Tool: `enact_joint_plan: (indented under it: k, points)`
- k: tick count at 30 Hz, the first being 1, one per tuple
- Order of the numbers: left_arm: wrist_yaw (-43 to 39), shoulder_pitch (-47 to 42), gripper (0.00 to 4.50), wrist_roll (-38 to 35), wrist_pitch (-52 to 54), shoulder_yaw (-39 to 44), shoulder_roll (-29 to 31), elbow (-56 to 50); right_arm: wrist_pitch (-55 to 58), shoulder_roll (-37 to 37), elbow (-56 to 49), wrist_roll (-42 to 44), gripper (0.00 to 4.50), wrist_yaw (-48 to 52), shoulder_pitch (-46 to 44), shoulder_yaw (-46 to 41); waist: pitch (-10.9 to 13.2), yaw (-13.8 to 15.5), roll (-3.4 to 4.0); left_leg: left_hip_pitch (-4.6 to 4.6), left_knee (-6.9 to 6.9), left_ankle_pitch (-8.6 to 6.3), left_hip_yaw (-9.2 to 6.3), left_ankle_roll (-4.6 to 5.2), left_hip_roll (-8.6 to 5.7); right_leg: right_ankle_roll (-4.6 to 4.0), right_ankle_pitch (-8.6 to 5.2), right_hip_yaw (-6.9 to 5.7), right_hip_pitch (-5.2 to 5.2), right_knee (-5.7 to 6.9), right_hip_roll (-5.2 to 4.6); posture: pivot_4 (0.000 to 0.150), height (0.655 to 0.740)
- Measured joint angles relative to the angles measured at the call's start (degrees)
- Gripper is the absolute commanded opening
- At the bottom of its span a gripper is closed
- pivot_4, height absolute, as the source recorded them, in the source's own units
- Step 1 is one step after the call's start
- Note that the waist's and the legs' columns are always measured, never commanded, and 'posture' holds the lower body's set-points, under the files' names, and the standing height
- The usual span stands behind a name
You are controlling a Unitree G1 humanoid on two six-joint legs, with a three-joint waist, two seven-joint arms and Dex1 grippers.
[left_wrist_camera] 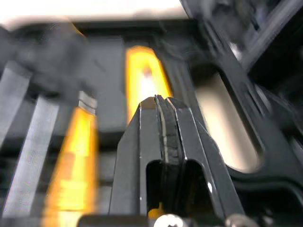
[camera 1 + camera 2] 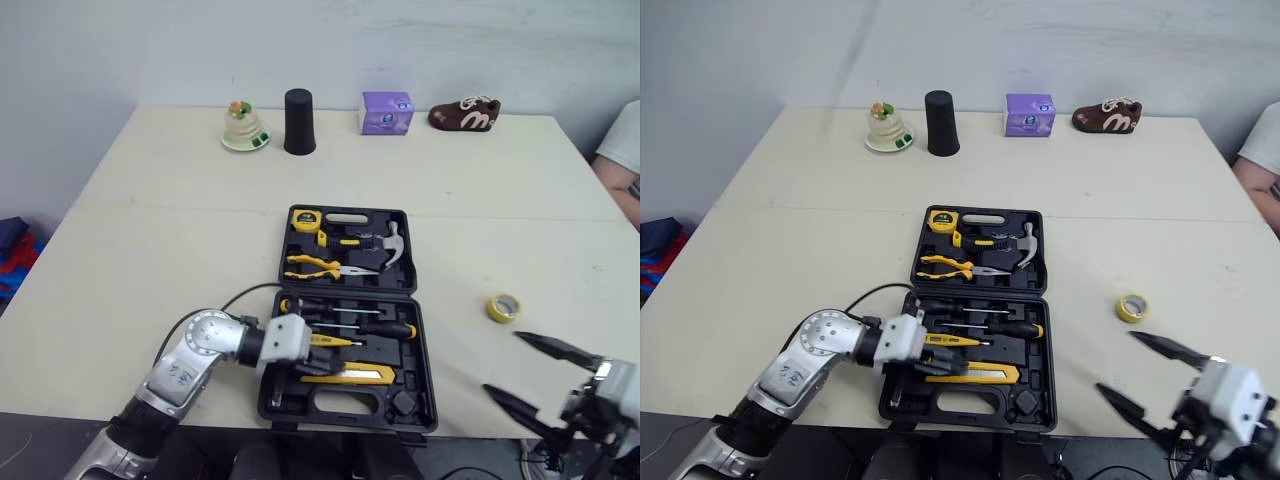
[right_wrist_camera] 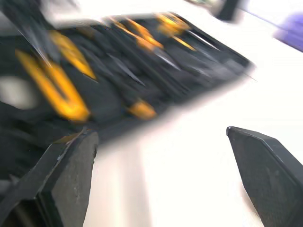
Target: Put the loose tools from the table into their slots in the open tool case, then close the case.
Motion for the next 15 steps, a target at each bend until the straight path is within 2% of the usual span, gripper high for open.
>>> enact_joint_plan:
  k: [1, 2, 6, 8, 9, 12, 15]
  points:
    - [1.4, -0.4, 0.84, -2.9, 1.7, 4.2, 0.4, -0.1, -1.5, -0.5, 5.1, -0.6, 4.50, -0.9, -1.7, -3.1, 0.0, -0.1, -0.01, 0.01, 0.01, -0.06, 0.00, -0.01, 0.00, 0.01, 0.00, -0.03, 0.01, -0.01, 0.00, 0.150, 0.7400]
    - [2.3, -0.7, 1.26, -4.1, 2.7, 6.8, 1.1, -0.1, -2.1, -1.0, 8.3, -0.8, 4.50, -1.8, -2.5, -5.5, 0.0, -0.1, 0.03, 0.01, -0.01, -0.08, 0.00, 0.00, -0.03, 0.01, 0.00, -0.04, -0.01, -0.01, -0.01, 0.150, 0.7400]
    - [2.9, 3.0, 3.08, -5.5, 3.0, 18.3, 8.9, 5.5, -7.9, -4.1, 26.0, -4.6, 4.50, -5.8, -4.2, -14.2, 0.1, -0.4, 0.22, 0.14, -0.21, -0.26, 0.03, -0.16, 0.02, 0.09, -0.05, -0.15, -0.10, 0.01, 0.05, 0.150, 0.7400]
    - [5.0, 4.5, 3.89, -5.1, 2.6, 22.6, 9.7, 10.5, -10.6, -4.9, 33.2, -5.8, 4.50, -7.2, -4.9, -16.5, 0.1, -0.4, 0.24, 0.03, -0.22, -0.30, 0.02, -0.23, 0.07, 0.13, -0.11, -0.17, -0.26, 0.05, 0.08, 0.150, 0.7400]
    - [7.2, 4.9, 4.44, -4.7, 1.9, 25.0, 9.8, 14.0, -12.0, -5.5, 37.1, -5.9, 4.50, -8.2, -6.0, -17.6, 0.1, -0.3, 0.23, -0.03, -0.20, -0.30, 0.02, -0.24, 0.07, 0.14, -0.11, -0.17, -0.32, 0.06, 0.08, 0.150, 0.7400]
    - [12.6, 6.8, 4.44, -4.1, 0.1, 32.6, 10.7, 23.4, -15.0, -7.0, 45.7, -6.4, 4.50, -10.8, -6.2, -20.4, 0.2, -0.4, 0.20, -0.08, -0.21, -0.33, 0.08, -0.28, 0.10, 0.17, -0.11, -0.15, -0.42, 0.07, 0.08, 0.150, 0.7400]
    - [15.7, 10.3, 4.44, -4.4, 0.8, 37.8, 11.1, 28.3, -13.0, -7.0, 49.6, -9.5, 4.50, -17.9, -4.3, -21.0, 0.2, -0.5, 0.21, -0.09, -0.20, -0.42, 0.12, -0.38, 0.12, 0.16, -0.13, -0.13, -0.45, 0.06, -0.01, 0.150, 0.7400]
